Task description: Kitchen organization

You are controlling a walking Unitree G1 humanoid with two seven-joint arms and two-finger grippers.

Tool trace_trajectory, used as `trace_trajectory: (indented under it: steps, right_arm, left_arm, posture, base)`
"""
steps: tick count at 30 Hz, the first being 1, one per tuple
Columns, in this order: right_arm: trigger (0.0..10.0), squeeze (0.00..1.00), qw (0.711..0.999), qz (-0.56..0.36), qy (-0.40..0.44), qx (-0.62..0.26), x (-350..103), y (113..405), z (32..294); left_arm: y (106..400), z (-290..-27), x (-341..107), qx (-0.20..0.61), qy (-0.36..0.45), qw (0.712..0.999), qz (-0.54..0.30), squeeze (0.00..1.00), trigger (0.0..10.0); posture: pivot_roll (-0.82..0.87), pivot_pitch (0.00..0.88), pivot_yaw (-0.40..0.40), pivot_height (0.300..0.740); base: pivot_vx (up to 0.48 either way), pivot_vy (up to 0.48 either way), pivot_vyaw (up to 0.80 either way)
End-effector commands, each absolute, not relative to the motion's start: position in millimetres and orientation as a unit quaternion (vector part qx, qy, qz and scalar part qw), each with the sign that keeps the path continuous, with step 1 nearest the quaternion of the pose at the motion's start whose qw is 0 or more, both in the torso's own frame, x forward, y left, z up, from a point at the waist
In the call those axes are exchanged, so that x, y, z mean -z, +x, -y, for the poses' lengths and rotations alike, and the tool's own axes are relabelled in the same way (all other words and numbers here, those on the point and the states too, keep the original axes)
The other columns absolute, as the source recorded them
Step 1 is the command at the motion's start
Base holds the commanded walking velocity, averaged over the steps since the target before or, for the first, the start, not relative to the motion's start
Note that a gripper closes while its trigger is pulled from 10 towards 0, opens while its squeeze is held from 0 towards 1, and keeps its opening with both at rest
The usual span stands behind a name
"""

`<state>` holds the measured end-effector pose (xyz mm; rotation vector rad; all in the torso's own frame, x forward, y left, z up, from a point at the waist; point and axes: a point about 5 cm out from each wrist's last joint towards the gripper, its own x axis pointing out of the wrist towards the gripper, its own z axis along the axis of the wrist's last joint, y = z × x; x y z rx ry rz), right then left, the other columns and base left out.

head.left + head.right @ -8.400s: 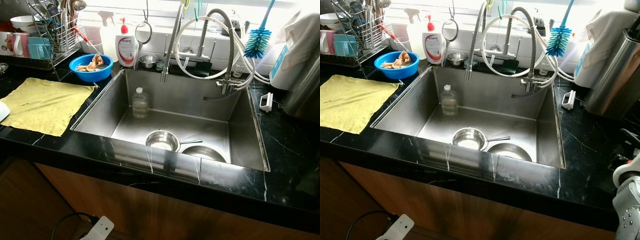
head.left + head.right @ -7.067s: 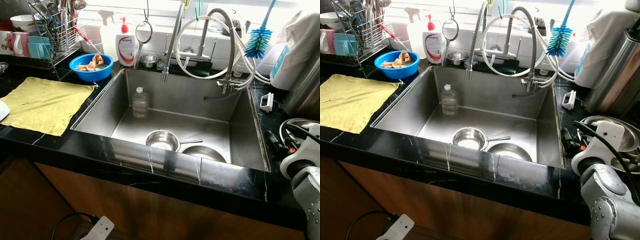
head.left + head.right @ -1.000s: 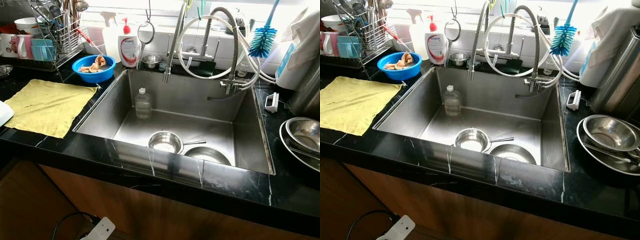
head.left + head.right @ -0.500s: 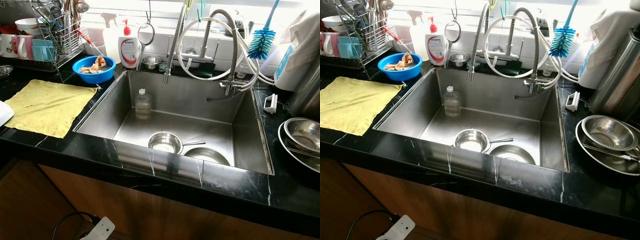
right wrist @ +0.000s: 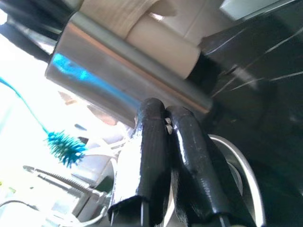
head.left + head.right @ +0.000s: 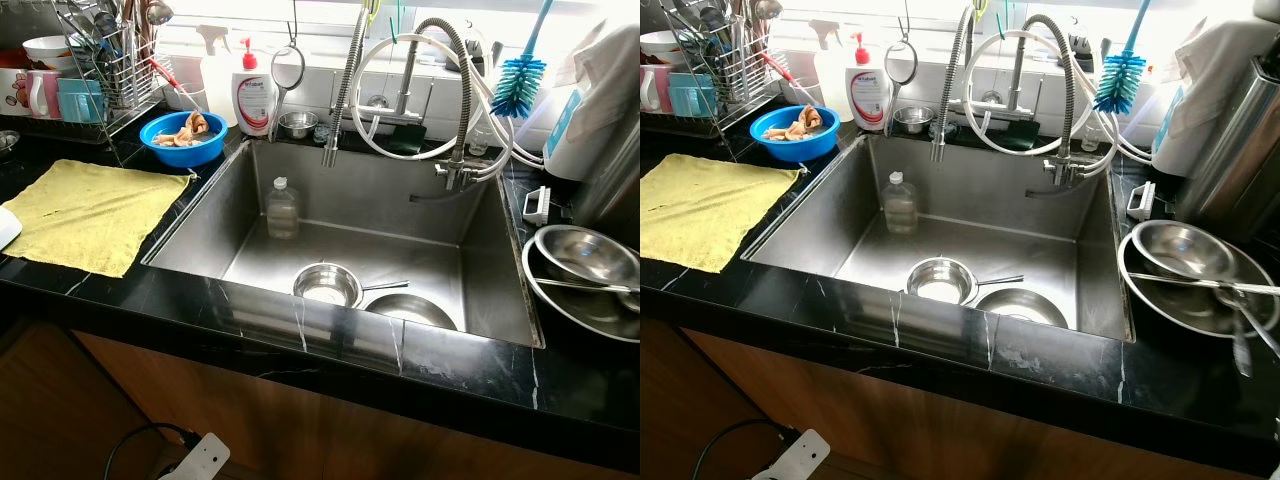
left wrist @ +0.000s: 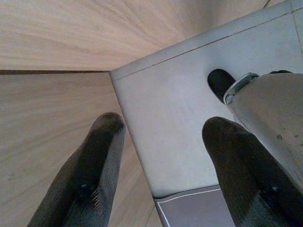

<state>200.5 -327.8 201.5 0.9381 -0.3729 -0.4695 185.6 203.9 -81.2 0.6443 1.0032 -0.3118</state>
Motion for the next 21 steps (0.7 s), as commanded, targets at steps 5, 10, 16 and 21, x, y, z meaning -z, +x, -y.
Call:
trace_trajectory:
  steps: [5, 10, 16, 21]
  right_arm:
    - [0.0, 0.0, 0.861, 0.193, 0.422, 0.206, -222, 200, 326]
    - [0.0, 0.0, 0.861, 0.191, 0.413, 0.229, -220, 192, 333]
    - [0.0, 0.0, 0.864, 0.193, 0.4, 0.237, -224, 189, 334]
    - [0.0, 0.0, 0.864, 0.206, 0.396, 0.233, -232, 188, 335]
  left_arm:
    - [187, -205, 80, 0.139, 0.296, 0.821, -0.469, 0.0, 10.0]
    - [186, -205, 81, 0.139, 0.294, 0.821, -0.469, 0.0, 10.0]
    - [186, -206, 81, 0.138, 0.294, 0.821, -0.469, 0.0, 10.0]
    - [186, -206, 80, 0.138, 0.295, 0.821, -0.469, 0.0, 10.0]
  posture:
    - [-0.05, 0.0, -0.03, 0.74]
    - [-0.04, 0.0, -0.029, 0.74]
    - [-0.05, 0.0, -0.026, 0.74]
    - [-0.05, 0.0, -0.026, 0.74]
  base:
    - [0.0, 0.0, 0.0]
    - [0.0, 0.0, 0.0]
    - [0.0, 0.0, 0.0]
    - [0.0, 0.0, 0.0]
